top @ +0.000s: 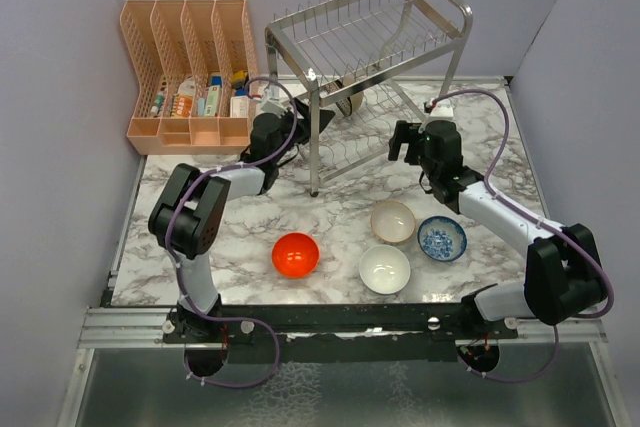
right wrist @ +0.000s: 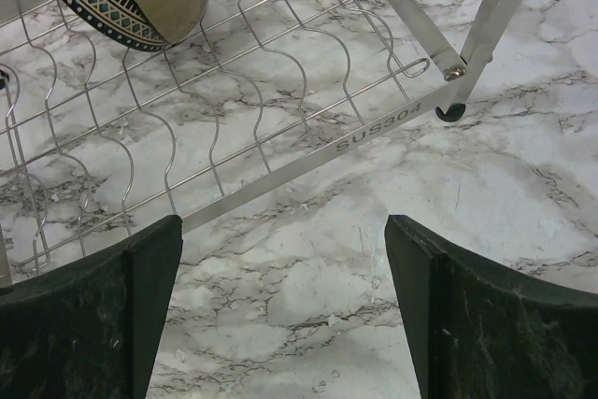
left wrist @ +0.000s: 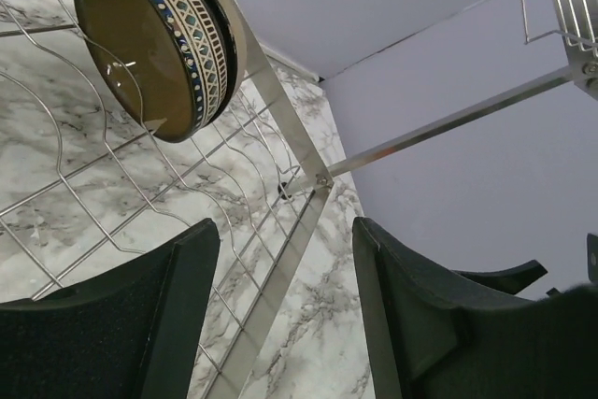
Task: Load the bowls into the dish rack
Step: Adjust the bowl in the dish rack.
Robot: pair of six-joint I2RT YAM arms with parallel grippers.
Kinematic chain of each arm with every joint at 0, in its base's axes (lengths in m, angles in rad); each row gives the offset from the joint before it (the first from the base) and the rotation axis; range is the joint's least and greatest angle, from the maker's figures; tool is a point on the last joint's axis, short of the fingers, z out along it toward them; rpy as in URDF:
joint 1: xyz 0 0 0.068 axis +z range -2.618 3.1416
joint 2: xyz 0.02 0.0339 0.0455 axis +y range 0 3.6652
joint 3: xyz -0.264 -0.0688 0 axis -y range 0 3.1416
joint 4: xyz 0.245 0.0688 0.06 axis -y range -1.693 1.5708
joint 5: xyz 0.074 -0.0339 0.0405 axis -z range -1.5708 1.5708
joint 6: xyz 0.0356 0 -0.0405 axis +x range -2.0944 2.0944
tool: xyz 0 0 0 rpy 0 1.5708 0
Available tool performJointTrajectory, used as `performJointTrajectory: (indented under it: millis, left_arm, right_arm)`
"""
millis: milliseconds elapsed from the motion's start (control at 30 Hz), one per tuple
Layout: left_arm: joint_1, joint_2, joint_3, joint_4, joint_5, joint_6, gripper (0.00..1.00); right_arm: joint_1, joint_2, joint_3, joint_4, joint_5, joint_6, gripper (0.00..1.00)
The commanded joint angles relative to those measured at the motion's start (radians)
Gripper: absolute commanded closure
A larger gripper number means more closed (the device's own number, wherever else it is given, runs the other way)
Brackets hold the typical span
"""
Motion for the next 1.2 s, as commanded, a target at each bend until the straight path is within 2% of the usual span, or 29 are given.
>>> performJointTrajectory:
  millis: [0, 267, 567, 1000, 1167]
  left_arm:
    - [-0.012, 0.093, 0.044, 0.134, -0.041, -0.033, 0.41]
    - [-0.012, 0.222, 0.144, 0.213, -0.06, -0.061, 0.47]
    - [-0.018, 0.307, 0.243, 0.218, -0.078, -0.061, 0.49]
    - [-0.051, 0.333, 0.324, -0.009, -0.076, 0.116, 0.5]
    - [-0.051, 0.371, 0.392, -0.029, -0.056, 0.132, 0.5]
  right_arm:
    - [-0.011, -0.039, -0.014, 0.03, -0.032, 0.017, 0.12]
    - [-0.026, -0.053, -0.023, 0.032, -0.043, 0.022, 0.11]
    - [-0.036, -0.049, -0.029, 0.04, -0.06, 0.028, 0.12]
    - [-0.048, -0.042, -0.035, 0.05, -0.084, 0.037, 0.12]
    - [-0.047, -0.042, -0.036, 0.053, -0.081, 0.035, 0.12]
